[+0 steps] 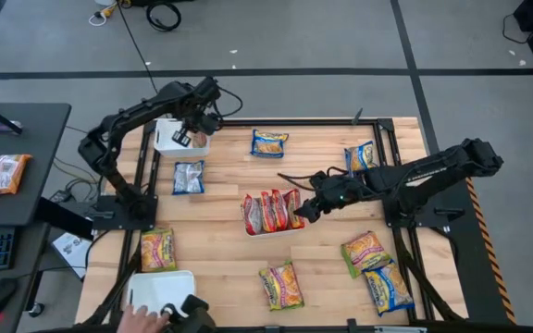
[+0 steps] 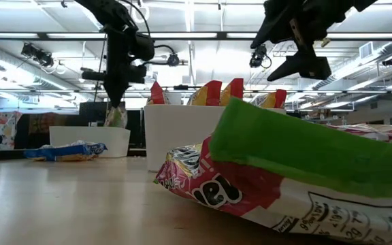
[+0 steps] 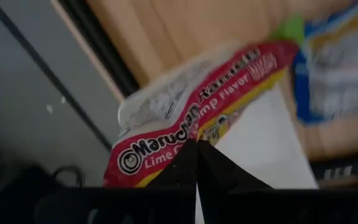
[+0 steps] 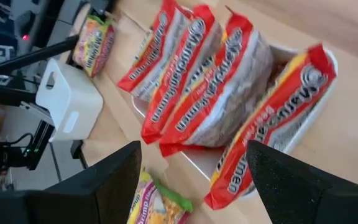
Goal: Sort Maruchan noodles
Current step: Put the green noodle pack into the top white bin
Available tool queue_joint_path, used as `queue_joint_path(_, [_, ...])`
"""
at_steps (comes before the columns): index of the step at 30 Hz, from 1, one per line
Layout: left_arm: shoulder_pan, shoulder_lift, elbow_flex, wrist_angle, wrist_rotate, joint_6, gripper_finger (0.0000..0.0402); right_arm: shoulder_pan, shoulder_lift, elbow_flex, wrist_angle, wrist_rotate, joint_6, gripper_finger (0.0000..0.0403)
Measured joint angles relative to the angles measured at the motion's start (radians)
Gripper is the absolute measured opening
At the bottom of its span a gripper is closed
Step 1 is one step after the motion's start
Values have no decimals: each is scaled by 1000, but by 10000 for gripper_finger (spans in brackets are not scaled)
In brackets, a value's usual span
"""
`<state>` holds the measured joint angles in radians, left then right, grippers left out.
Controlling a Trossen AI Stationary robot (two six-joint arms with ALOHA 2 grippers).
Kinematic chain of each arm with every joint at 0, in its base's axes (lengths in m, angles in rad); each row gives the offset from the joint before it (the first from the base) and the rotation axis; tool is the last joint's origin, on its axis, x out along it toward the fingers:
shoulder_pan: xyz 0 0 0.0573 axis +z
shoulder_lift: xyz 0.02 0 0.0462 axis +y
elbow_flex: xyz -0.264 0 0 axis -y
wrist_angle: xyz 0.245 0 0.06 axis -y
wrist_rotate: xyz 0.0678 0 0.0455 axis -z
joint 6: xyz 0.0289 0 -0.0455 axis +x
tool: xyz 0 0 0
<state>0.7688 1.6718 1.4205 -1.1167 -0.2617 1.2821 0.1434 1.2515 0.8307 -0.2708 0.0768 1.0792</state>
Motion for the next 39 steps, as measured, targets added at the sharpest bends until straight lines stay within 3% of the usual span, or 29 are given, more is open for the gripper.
queue_joint_path(14, [-68,32,-85,62,49,-15,4,-121,-111,0,-1,0,-150,289])
queue_joint_path(19, [-63,32,-85,87,46,-99,12,-156,-131,0,-19,0,-174,289])
queue_joint_path(31, [-72,6,-86,118,48,-254,94,-175,-136,0,-33,-16,-193,289])
queue_joint_path(39, [-167,-143,-85,96,11,-371,153,-163,-194,0,-40,40,-290,271])
